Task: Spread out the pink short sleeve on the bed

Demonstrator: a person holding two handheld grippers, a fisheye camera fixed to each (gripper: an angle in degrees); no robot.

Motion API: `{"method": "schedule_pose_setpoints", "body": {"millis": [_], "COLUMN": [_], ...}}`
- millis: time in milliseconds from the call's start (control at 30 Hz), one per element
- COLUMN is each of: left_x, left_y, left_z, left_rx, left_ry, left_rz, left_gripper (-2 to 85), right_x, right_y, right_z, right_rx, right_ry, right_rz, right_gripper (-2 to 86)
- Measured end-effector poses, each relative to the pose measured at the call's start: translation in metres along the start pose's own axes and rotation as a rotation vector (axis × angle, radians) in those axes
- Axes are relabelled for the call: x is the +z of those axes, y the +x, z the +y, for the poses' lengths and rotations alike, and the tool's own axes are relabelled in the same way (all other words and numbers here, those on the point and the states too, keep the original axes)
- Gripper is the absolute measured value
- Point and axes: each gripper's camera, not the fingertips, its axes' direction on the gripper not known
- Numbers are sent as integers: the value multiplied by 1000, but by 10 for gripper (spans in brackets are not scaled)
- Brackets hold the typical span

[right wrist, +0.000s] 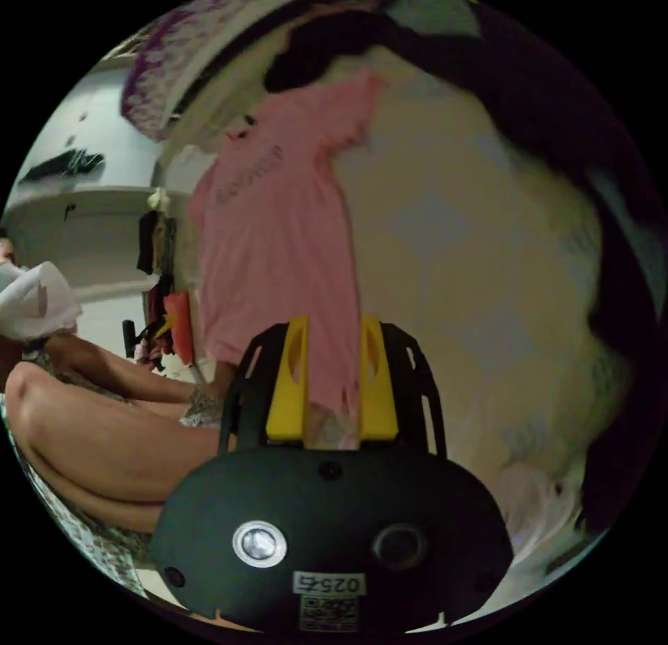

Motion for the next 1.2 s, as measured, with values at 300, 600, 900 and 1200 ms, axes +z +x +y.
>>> {"method": "schedule_pose_setpoints", "body": {"millis": [300, 600, 900, 1200], "left_x": [106, 148, 128, 113], "left_y": [17, 25, -2, -1], "left_z": [-131, -147, -125, -112], "left_rx": [147, 174, 173, 264], "left_ry": [166, 86, 141, 226], "left_rz": [12, -101, -98, -112], "left_gripper": [92, 73, 50, -8], "right_x": [247, 579, 783, 819], "right_y": [-244, -421, -430, -452], "right_z": [-276, -357, -335, -360], "right_rx": [-564, -1123, -1252, -1336], "right_ry": [-309, -767, -806, -550], "right_rz": [-293, 348, 569, 415], "right_gripper": [117, 113, 45, -7]}}
